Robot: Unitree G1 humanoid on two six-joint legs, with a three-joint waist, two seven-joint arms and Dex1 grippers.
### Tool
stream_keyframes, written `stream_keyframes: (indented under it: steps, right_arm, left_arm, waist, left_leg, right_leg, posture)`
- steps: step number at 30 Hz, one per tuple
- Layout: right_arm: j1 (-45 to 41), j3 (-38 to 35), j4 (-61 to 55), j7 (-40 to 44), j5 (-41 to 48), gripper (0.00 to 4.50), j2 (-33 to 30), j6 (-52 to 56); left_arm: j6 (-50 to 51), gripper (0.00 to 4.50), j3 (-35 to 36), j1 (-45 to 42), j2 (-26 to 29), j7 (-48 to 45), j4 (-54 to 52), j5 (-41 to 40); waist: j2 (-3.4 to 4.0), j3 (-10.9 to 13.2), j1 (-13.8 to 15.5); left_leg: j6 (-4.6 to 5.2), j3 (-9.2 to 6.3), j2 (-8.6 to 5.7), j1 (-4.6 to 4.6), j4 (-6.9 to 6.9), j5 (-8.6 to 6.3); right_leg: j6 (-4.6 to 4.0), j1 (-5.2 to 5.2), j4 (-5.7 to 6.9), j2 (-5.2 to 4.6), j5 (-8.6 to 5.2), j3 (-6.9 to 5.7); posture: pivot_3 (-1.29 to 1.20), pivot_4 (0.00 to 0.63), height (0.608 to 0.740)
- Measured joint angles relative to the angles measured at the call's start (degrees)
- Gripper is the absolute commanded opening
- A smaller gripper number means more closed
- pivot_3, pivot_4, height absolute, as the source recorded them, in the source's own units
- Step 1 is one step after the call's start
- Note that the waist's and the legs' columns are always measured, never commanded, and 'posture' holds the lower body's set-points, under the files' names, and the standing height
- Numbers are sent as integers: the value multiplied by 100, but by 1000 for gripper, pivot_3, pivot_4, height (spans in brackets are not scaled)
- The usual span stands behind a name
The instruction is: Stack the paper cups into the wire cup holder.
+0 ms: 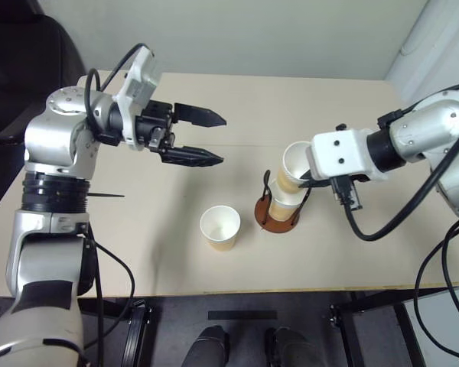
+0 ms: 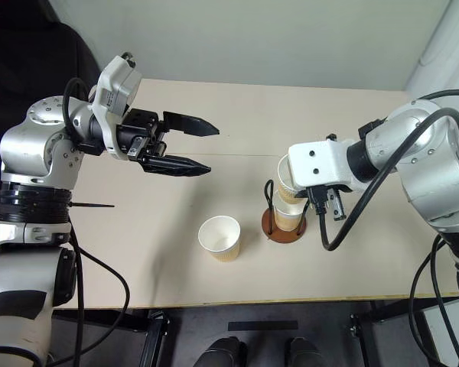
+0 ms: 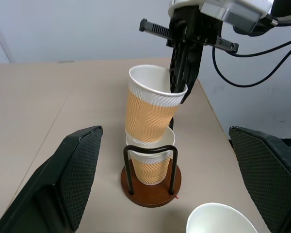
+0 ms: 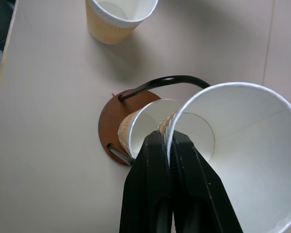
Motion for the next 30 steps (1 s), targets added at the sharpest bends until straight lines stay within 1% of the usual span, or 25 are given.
stream_keyframes:
  steps: [13,16,19,20,22,24,25,28,30]
  right_arm:
    - [-3,233,255,255,-308,23,207,-158]
    - [-3,237,271,281,-356,556,223,-192]
    - [-2,237,293,280,-430,1556,255,-233]
    - [-1,237,293,280,-435,2023,274,-252]
    - [3,237,296,279,-446,2622,288,-273]
    - [25,236,315,260,-489,3385,330,-309]
    - [37,236,343,198,-502,3695,398,-324]
    - [44,166,515,-132,-508,3695,744,-286]
    - [31,-57,598,-451,-433,3695,1025,-144]
  left_arm:
    - [40,4500,0,80,15,18,-53,-2]
    - [40,4500,0,108,27,21,-90,-1]
    - [40,4500,0,110,31,27,-123,-1]
    - [40,4500,0,111,31,30,-124,-1]
    - [40,4500,0,118,31,33,-124,-1]
    - [40,4500,0,128,32,37,-124,-1]
    - [40,4500,0,135,36,40,-124,-1]
    - [29,4500,0,140,40,43,-125,7]
    - [-7,4500,-12,154,73,35,-126,57]
  waist:
    - [0,0,-1]
    - [0,0,-1]
    - [0,0,-1]
    - [0,0,-1]
    - [0,0,-1]
    - [0,0,-2]
    - [0,0,-6]
    - [0,0,-15]
    - [0,0,-15]
  left_leg:
    - [0,0,0,0,0,0]
    - [0,0,0,0,-1,0]
    - [0,0,0,0,0,0]
    - [0,0,0,0,0,0]
    - [0,0,0,0,-1,0]
    - [0,0,0,0,0,0]
    - [0,0,0,0,0,0]
    - [0,0,1,1,0,0]
    - [0,0,1,1,-1,0]
  right_leg:
    - [0,0,-1,0,0,0]
    - [0,0,0,0,0,0]
    - [0,0,-1,0,0,0]
    - [0,0,0,0,0,0]
    - [0,0,0,0,0,0]
    - [0,0,0,0,0,0]
    - [0,0,0,0,0,0]
    - [0,0,1,1,0,0]
    - [0,-2,1,1,0,-1]
  posture:
    - [0,150,740]
    - [0,150,740]
    - [0,150,740]
    - [0,150,740]
    - [0,150,740]
    - [0,150,740]
    - [0,150,740]
    - [0,150,740]
    - [0,150,740]
